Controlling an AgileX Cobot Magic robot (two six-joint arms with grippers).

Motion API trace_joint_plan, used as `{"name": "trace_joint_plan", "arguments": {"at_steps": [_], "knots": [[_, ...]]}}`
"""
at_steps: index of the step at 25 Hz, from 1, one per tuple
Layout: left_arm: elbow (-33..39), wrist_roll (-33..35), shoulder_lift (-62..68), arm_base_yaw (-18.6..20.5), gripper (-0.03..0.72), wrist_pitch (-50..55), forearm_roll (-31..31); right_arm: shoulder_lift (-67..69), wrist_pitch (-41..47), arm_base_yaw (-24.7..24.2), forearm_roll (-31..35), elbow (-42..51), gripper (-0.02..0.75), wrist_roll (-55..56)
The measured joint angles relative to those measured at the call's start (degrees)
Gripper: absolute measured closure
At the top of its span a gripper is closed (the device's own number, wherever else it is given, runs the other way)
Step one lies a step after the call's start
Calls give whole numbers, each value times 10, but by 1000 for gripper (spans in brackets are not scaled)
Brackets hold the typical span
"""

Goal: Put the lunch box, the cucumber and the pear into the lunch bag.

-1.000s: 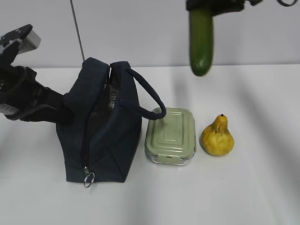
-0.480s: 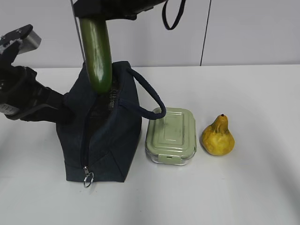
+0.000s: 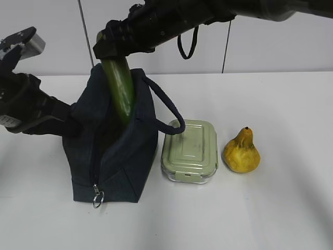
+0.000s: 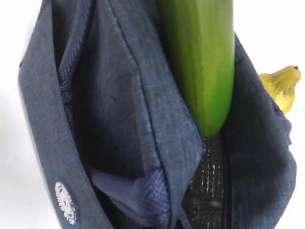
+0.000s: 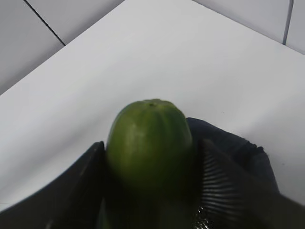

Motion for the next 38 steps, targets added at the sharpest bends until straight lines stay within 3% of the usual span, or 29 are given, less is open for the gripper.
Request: {"name": "trace_joint_plan", "arguments": {"at_steps": [4,10,14,16,19,24,31,38], "knots": [[0,0,0,0,704,-1,0,0,1,0,-5,0,155,0],[0,0,0,0,704,-2,1,-17,10,-9,-33,0,130,8],[0,1,0,0,704,-1,4,-67,58,-44,-167,-1,154,103],[0,1,0,0,704,-1,4,-81,109,-72,-260,-2,163,183],[0,1,0,0,704,-1,4,-82,203,-118,-337,1,167,242],[0,1,0,0,704,-1,5,-82,276,-152,-387,42,172,276],[0,1,0,0,704,-1,6,-82,258,-155,-411,158,172,288],[0,1,0,0,704,-1,6,-75,233,-155,-412,189,172,288]]}}
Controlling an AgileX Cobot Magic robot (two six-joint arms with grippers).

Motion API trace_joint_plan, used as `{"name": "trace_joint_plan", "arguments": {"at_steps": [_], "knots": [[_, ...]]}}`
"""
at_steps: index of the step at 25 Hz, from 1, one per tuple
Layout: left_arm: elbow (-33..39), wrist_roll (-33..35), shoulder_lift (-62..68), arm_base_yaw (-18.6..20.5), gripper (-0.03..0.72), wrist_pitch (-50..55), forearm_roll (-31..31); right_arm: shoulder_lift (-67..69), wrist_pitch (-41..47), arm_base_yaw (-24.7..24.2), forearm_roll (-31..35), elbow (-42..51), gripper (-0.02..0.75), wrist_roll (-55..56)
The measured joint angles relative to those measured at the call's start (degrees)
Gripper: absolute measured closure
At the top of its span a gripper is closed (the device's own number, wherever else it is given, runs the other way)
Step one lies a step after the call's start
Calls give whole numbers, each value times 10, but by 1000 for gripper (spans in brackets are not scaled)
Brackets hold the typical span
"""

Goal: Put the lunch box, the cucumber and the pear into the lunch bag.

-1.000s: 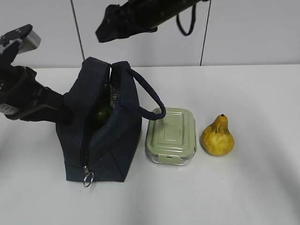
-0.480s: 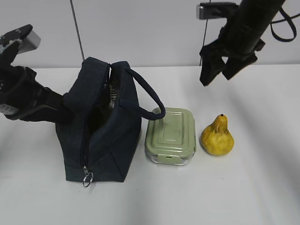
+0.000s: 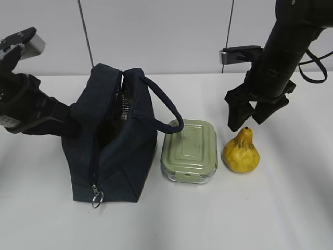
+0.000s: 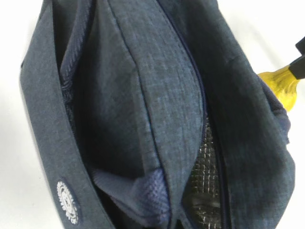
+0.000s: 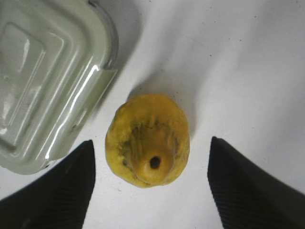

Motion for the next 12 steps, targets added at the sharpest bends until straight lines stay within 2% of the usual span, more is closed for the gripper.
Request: {"name": "trace_joint_plan", "arguments": {"at_steps": [5,8,10,12], "knots": [[0,0,0,0,704,0,0,28,-3,0,0,1,174,0],[0,0,0,0,704,-1,0,40,5,0,0,1,204,0],[0,0,0,0,704,-1,0,47,17,0,0,1,271,0],[0,0,0,0,704,-2,0,51,26,0,1,1,410,0]]}}
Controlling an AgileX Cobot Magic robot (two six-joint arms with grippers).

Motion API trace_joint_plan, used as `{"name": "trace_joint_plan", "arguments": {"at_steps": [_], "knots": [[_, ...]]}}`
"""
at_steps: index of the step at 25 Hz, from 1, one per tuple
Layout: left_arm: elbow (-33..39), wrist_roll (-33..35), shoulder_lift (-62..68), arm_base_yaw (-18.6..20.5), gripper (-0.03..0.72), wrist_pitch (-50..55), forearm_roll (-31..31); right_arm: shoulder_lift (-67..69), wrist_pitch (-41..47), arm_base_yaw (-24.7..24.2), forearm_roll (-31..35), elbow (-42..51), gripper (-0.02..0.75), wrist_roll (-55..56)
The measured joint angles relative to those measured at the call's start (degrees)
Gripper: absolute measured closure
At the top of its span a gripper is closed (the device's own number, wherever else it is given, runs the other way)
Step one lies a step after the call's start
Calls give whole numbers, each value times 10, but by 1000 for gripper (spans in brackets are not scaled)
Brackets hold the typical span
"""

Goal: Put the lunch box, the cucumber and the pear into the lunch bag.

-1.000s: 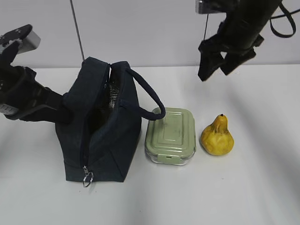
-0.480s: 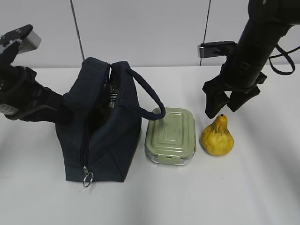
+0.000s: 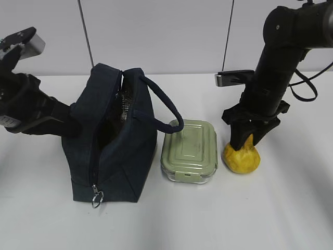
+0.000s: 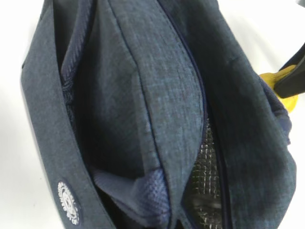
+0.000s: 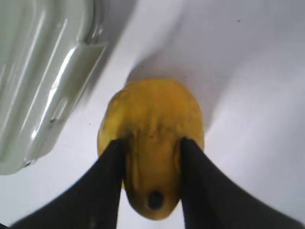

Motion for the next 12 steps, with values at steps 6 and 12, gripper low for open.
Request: {"name": "trace_joint_plan", "arguments": {"at_steps": [6,12], "knots": [[0,0,0,0,704,-1,1,-19,0,0,-5,-1,553,0],[0,0,0,0,704,-1,1,-114,-11,-1,70,-50,556,-35]]}}
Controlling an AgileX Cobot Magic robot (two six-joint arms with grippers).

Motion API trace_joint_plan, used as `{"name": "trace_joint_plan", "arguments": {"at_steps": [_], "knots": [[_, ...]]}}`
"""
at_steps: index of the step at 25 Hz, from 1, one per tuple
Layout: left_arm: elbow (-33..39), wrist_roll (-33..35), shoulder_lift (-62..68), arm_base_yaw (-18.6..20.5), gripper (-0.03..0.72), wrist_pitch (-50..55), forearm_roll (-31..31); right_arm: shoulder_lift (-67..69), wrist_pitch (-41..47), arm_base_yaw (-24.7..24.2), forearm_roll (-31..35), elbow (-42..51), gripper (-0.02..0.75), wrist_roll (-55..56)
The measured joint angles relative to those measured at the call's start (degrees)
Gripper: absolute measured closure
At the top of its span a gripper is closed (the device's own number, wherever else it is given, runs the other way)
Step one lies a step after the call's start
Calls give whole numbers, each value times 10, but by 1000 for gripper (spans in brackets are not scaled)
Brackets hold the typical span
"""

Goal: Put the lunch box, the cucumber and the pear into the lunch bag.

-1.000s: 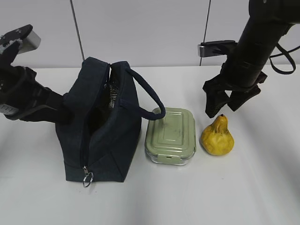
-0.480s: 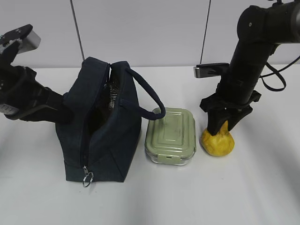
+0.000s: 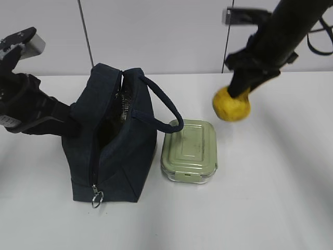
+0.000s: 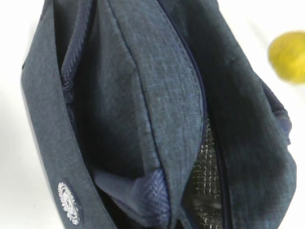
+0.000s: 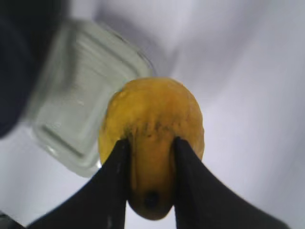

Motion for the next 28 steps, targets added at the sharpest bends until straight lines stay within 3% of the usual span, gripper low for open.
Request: {"name": "trace_joint_plan", "arguments": {"at_steps": [6,9,11,16,23,26,28], "knots": [[0,0,0,0,704,-2,0,-38,-24,19,327,-36,556,-193],[0,0,0,0,704,-3,0,-34,-54,54,410,-38,556,-261],[0,0,0,0,704,-3,0,-24,-75,84,431,-39,556,-295],[0,0,0,0,704,-4,1,32,-93,134,424,-39,556,-325],[0,0,0,0,704,-4,1,73,-101,136,205,-39,556,-203],[0,0,0,0,704,-4,1,76,-96,136,192,-39,546,-190],[0,0,0,0,704,-4,1,76,-91,136,196,-39,487,-190]]}}
